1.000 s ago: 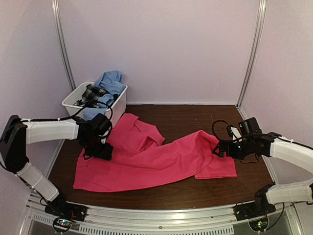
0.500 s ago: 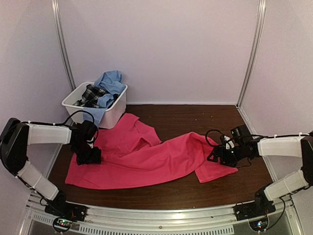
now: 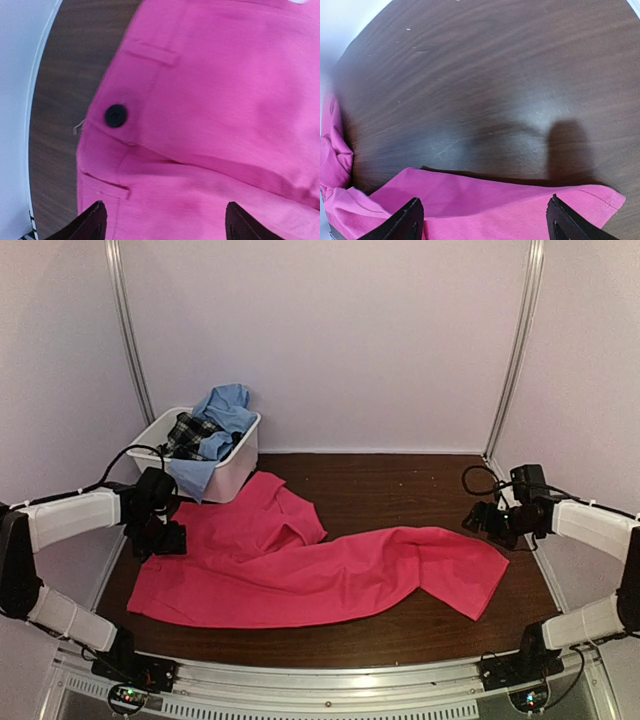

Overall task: Fold and stack the mixed laundry pile
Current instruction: Flatten out the crumpled trousers at the center of the board.

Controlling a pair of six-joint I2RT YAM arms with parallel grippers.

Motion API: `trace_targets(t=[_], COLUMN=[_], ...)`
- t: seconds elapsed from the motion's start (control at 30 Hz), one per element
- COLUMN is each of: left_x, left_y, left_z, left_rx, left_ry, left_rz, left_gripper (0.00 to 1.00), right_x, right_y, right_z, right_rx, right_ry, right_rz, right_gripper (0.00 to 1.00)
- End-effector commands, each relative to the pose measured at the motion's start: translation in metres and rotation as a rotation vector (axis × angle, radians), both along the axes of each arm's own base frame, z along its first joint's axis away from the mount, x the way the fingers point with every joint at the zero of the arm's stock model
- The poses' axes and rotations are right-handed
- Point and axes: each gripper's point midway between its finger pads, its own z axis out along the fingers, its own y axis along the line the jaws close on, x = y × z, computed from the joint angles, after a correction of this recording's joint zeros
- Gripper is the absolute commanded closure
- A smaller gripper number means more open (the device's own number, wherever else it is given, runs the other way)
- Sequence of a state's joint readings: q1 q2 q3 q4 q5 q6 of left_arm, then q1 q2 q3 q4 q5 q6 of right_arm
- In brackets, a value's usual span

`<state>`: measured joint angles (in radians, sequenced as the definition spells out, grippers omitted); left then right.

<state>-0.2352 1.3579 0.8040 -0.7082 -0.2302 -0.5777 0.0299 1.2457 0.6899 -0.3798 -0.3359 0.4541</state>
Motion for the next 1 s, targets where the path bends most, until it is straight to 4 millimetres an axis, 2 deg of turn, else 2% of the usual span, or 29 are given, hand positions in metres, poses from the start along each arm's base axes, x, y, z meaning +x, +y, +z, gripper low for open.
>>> trace_targets(t=[0.0, 0.1, 0.2, 0.27, 0.33, 0.43, 0.5, 0.57, 0.7, 0.8, 0.9, 0.97], left_x=[0.009, 0.004, 0.001, 0.000, -0.001, -0.005, -0.011, -0.020, -0.031, -0.034, -0.026, -0.017], left_y=[-0.070, -0.120, -0.157, -0.170, -0.172, -0.157, -0.141, -0.118, -0.061, -0.024, -0.005, 0.003], left_z=[0.022, 0.010, -0.003, -0.011, -0.018, -0.029, -0.037, -0.047, -0.051, -0.043, -0.024, -0.006], left_rx=[-0.053, -0.095, -0.120, -0.146, -0.160, -0.111, -0.064, -0.026, 0.025, 0.043, 0.076, 0.126], left_ry=[-0.056, -0.019, 0.004, 0.013, 0.026, 0.050, 0.085, 0.132, 0.165, 0.144, 0.096, 0.053], left_rz=[-0.316, -0.460, -0.540, -0.546, -0.521, -0.457, -0.406, -0.340, -0.180, -0.052, 0.020, 0.020], left_gripper=[0.17, 0.18, 0.18, 0.18, 0.18, 0.18, 0.17, 0.15, 0.11, 0.07, 0.03, 0.02], right_x=[-0.017, -0.033, -0.046, -0.054, -0.061, -0.071, -0.075, -0.079, -0.099, -0.099, -0.093, -0.091], right_y=[0.043, 0.081, 0.103, 0.114, 0.115, 0.105, 0.094, 0.079, 0.032, 0.012, 0.003, 0.005], right_z=[0.023, 0.022, 0.003, -0.011, -0.031, -0.064, -0.078, -0.085, -0.095, -0.078, -0.053, -0.038], right_rx=[0.014, 0.073, 0.112, 0.142, 0.161, 0.130, 0.118, 0.122, 0.138, 0.117, 0.088, 0.093], right_ry=[-0.044, -0.037, 0.020, 0.050, 0.094, 0.188, 0.247, 0.277, 0.356, 0.322, 0.279, 0.248], right_rz=[0.211, 0.319, 0.355, 0.361, 0.337, 0.277, 0.230, 0.160, -0.024, -0.097, -0.118, -0.088], right_gripper=[0.17, 0.17, 0.18, 0.18, 0.18, 0.17, 0.15, 0.14, 0.11, 0.09, 0.09, 0.09])
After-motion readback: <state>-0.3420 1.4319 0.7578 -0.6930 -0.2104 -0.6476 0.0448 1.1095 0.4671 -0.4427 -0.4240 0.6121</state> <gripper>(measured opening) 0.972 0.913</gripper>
